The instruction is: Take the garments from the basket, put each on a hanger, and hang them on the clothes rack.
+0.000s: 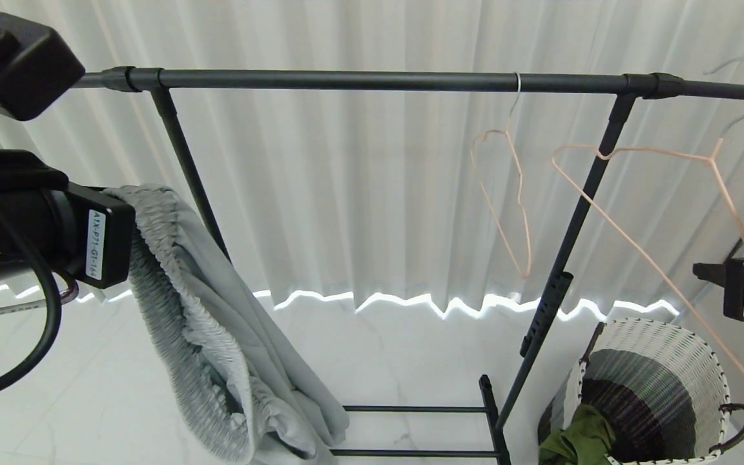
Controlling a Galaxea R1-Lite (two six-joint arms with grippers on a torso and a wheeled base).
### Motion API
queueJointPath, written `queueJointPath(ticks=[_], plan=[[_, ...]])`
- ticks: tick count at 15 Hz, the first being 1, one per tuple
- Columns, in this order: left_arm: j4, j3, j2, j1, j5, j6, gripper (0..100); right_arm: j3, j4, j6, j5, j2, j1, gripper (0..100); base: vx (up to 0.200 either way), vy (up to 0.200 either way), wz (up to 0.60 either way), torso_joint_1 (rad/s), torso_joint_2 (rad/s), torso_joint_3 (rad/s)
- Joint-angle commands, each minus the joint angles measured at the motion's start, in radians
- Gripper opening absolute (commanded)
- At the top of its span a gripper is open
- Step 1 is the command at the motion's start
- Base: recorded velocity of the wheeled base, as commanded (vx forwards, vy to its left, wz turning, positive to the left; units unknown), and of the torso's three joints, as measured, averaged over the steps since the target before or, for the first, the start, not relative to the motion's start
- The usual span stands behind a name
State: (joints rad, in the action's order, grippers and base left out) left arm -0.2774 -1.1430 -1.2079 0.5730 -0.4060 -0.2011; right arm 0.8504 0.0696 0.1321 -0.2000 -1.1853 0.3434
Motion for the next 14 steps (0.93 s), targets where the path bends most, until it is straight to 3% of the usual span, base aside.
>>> queueJointPath(ticks=[1,3,5,10,14], plan=[[0.0,-0.001,-0.002,-0.001,-0.001,0.0,0,-0.022,-0.001,0.0,0.001,0.036,0.005,0,-0.2,0.0,0.0,0.002,0.01,-0.002],[0.0,0.0,-0.002,-0.001,-0.001,0.0,0,-0.022,-0.001,0.0,0.002,0.047,0.011,0,-0.2,0.0,0.0,0.002,0.0,0.002],[0.0,0.0,-0.002,-0.001,-0.001,0.0,0,-0.017,-0.002,0.0,0.004,0.064,0.049,0,0.0,0.0,0.0,0.0,0.0,0.0],[0.0,0.025,-0.01,-0.001,-0.005,-0.04,0,-0.013,-0.011,-0.006,0.001,0.13,0.313,0,0.0,0.0,0.0,0.0,0.0,0.0],[0.0,0.023,-0.05,-0.001,-0.073,-0.055,0,-0.033,-0.002,-0.002,0.005,0.139,0.516,0,0.0,0.0,0.0,0.0,0.0,0.0]])
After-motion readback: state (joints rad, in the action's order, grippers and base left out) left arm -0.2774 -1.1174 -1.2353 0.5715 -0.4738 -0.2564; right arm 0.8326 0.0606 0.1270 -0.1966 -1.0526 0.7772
